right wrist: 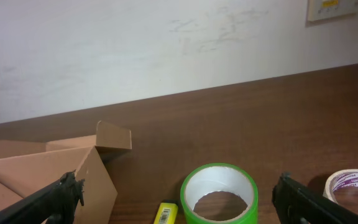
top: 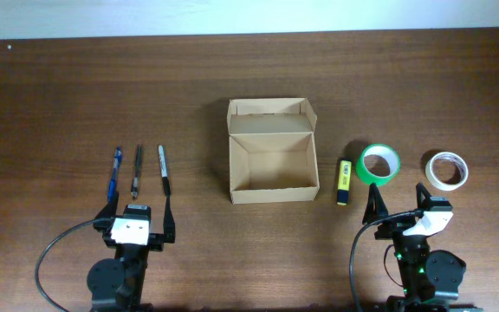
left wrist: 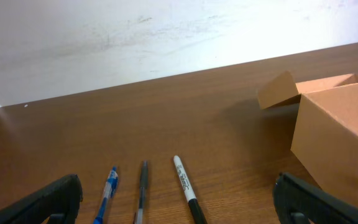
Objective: Pack container
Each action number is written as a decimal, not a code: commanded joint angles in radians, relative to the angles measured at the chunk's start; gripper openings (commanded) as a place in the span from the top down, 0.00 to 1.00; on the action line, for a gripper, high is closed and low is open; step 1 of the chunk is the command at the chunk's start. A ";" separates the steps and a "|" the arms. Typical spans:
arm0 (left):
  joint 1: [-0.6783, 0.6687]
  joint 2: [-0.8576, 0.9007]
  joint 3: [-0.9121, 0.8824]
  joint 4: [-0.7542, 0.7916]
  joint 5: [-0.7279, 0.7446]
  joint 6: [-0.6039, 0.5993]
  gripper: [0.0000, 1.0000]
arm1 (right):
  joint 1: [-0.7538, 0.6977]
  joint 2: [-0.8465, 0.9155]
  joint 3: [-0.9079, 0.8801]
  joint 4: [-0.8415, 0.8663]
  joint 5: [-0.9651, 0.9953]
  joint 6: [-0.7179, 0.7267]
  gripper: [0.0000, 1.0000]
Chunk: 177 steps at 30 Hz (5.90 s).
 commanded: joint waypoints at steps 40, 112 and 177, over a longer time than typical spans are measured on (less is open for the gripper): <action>-0.001 -0.010 -0.011 0.008 -0.010 0.013 0.01 | -0.008 -0.011 -0.009 0.001 -0.013 0.000 0.01; -0.001 -0.010 -0.011 0.008 -0.010 0.013 0.01 | -0.009 0.037 0.549 -0.449 -0.236 -0.146 0.01; -0.001 1.044 2.070 -1.233 0.387 0.174 0.01 | 0.076 1.439 2.054 -1.539 0.148 -0.327 0.01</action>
